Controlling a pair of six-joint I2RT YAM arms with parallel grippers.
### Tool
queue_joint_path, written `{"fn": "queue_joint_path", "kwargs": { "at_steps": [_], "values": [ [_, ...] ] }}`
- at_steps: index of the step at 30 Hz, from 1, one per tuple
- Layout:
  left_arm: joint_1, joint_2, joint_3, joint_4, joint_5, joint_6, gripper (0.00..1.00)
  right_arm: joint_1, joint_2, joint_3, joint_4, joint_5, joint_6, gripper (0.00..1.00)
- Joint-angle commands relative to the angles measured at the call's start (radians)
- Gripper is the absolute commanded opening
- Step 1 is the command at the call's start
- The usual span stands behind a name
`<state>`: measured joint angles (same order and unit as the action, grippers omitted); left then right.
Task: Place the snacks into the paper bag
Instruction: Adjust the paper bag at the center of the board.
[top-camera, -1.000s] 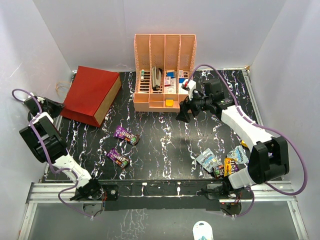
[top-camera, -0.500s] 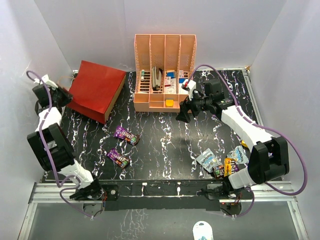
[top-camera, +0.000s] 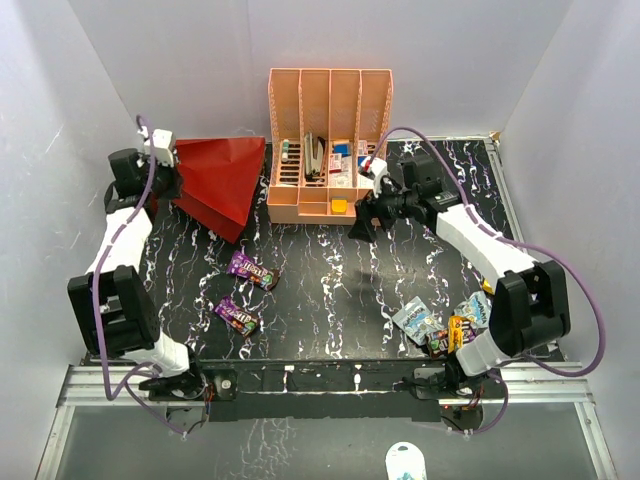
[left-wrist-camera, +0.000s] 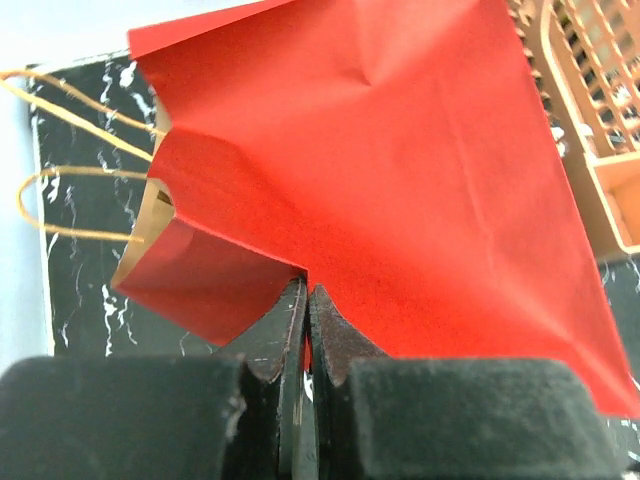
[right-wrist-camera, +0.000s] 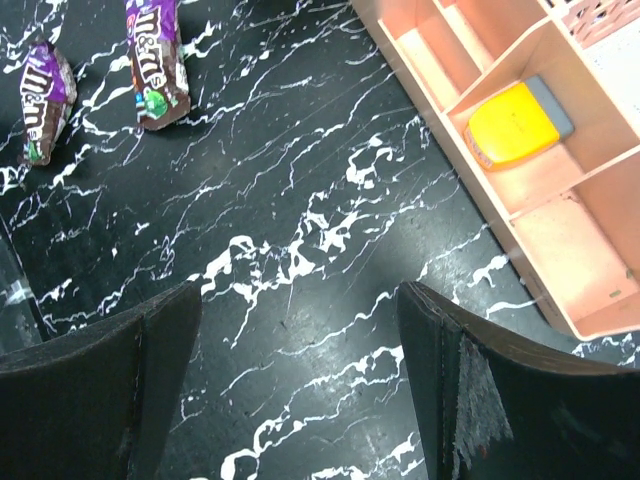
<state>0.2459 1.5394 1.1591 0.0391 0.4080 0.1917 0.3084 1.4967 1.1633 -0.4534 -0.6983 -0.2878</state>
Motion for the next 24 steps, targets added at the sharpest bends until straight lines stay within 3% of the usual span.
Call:
{"fn": "queue_joint_path", "kwargs": {
  "at_steps": [1, 12, 24],
  "values": [
    [-0.07, -0.107, 0.051, -0.059, 0.085, 0.225, 0.0, 0.015, 0.046, 0.112, 0.048, 0.0, 0.032, 0.82],
    [-0.126, -0.167, 0.174, -0.213, 0.103, 0.31, 0.0, 0.069, 0.181, 0.278, 0.113, -0.019, 0.143, 0.82],
    [-0.27, -0.221, 0.203, -0.272, -0.041, 0.03, 0.0, 0.307, 0.349, 0.507, 0.189, 0.024, 0.141, 0.87]
  ]
}}
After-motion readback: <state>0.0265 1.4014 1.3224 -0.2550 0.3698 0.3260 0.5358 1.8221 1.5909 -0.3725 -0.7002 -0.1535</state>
